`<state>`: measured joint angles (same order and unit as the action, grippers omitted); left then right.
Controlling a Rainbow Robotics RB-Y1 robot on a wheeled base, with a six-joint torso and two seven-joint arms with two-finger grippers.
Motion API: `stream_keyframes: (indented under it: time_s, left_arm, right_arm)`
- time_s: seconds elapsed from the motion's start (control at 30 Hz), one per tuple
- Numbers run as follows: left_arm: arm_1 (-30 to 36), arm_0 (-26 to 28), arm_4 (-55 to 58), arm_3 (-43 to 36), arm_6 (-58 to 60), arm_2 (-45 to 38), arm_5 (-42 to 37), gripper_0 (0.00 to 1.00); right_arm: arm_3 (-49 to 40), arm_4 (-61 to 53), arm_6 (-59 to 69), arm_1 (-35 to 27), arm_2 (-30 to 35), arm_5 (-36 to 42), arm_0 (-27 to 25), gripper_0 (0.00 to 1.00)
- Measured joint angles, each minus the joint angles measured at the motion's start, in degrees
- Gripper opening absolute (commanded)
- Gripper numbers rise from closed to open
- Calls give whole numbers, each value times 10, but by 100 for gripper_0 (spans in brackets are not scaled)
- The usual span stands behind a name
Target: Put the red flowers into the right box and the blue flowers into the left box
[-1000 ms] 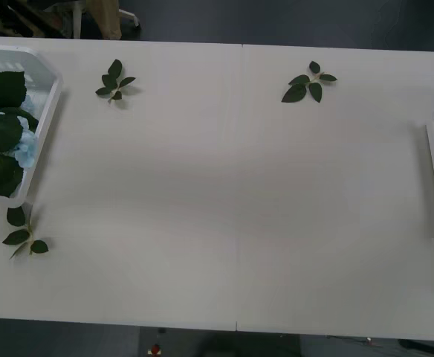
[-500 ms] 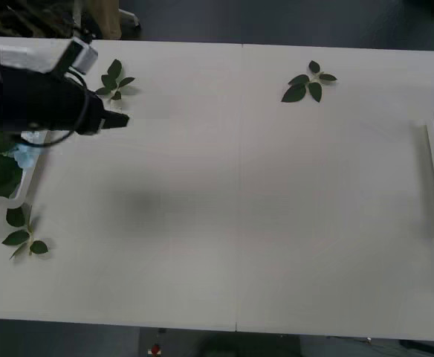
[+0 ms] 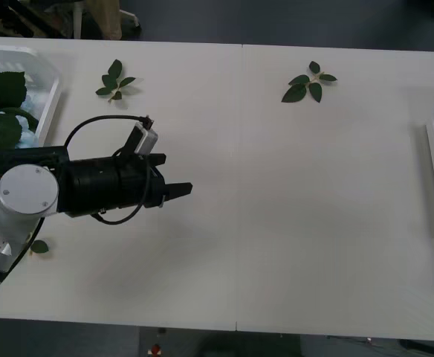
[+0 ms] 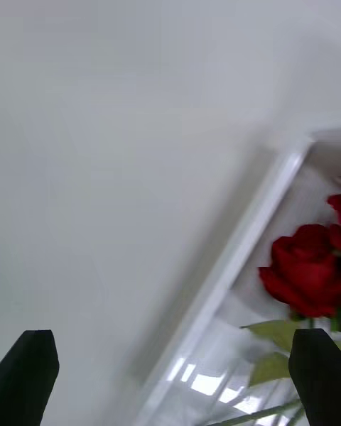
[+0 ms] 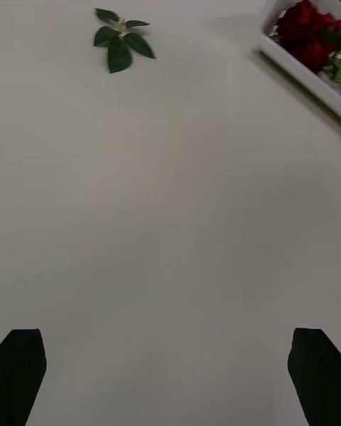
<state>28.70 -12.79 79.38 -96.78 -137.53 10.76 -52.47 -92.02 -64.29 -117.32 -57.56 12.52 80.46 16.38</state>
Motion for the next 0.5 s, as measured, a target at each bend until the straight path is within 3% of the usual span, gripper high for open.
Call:
stream_keyframes:
  time_s: [0.2,0.4,0.5]
  left_arm:
    - [-9,-2,61,-38,-49,-60,-152,100]
    - [-28,-6,101,-55,-59,-96,-220,100]
    - [-64,-6,104,-55,-131,-122,-235,100]
  right_arm:
    - [-45,-83,-122,3,-1,59,0,95]
    - [-63,-126,-227,43,-1,117,0,96]
    - [-77,-133,-299,75,-1,138,0,96]
